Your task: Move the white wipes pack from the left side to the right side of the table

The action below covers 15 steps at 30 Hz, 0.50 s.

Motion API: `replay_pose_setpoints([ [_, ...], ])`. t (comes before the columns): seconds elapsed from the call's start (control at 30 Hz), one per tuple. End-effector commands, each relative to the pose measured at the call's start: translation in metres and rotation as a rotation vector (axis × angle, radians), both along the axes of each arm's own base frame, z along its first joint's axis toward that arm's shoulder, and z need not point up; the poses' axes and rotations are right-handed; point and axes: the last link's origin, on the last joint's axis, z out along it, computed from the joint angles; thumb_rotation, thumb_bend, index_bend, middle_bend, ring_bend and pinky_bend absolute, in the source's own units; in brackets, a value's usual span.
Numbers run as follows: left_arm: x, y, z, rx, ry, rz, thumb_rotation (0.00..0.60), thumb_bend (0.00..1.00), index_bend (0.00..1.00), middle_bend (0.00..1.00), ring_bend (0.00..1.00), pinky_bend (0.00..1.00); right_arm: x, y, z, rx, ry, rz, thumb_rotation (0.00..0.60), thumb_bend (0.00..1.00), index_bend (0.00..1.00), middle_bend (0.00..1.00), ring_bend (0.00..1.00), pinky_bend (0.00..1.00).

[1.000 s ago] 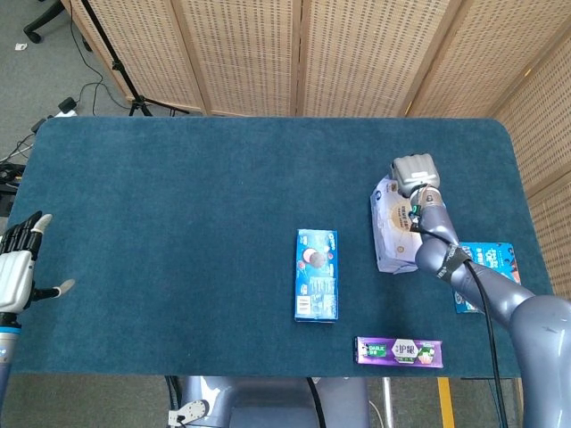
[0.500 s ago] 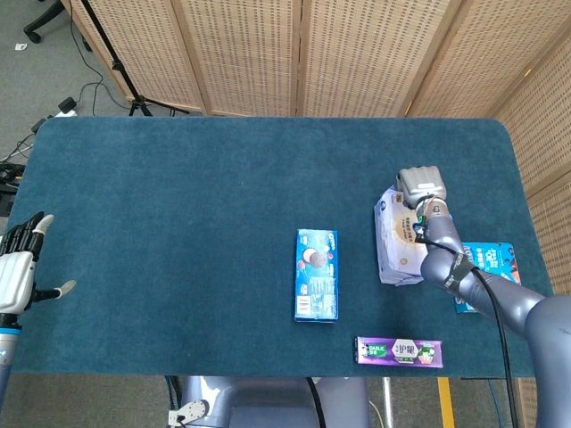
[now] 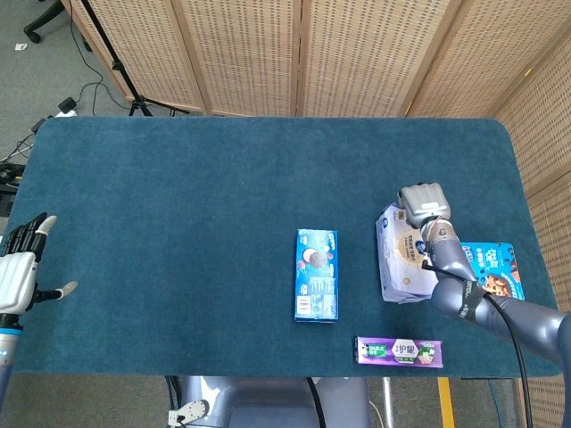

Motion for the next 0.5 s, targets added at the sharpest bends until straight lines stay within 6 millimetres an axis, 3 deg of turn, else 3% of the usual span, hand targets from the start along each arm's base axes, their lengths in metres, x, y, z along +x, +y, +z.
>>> replay_pose_setpoints([
  [0.03,0.0,0.0,0.0,0.0,0.001,0.0,0.6,0.08,0.0,0.0,0.0,0.0,-0.002,0.011,0.007,-0.004,-0.001,0.012,0.6,1.0,0.41,0.4,0.24,0.27],
  [0.5,0.001,-0.002,0.0,-0.001,0.001,-0.005,0.6,0.08,0.0,0.0,0.0,0.0,-0.004,0.051,0.014,0.072,0.035,0.043,0.6,1.0,0.41,0.4,0.24,0.28],
])
